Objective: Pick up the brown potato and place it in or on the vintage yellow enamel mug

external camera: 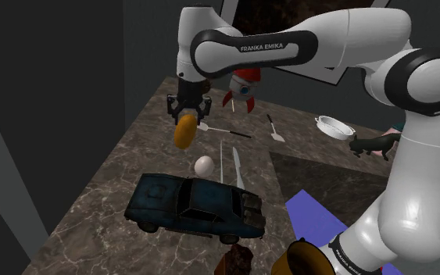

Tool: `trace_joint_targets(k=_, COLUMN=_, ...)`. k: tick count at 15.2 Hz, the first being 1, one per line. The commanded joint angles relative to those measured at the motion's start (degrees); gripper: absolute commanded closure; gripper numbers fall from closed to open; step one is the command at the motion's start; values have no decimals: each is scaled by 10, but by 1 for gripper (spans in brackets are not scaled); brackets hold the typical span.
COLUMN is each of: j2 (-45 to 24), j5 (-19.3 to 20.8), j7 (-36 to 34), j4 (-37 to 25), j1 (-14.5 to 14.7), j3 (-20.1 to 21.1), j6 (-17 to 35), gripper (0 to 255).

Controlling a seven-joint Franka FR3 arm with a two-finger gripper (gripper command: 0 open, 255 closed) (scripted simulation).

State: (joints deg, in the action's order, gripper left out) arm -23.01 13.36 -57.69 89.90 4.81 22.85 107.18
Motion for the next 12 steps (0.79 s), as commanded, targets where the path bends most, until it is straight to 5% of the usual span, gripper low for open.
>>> trace_joint_targets(k=1, j2=3, j5=-2, j7=3, j4=-11, j1=0, j3=1, j6=-13, gripper=255)
trace_joint_targets(k=12, j2=12, j5=-9, j7=13, j4=-83, j1=4, j3=4, j6=-93, gripper=255)
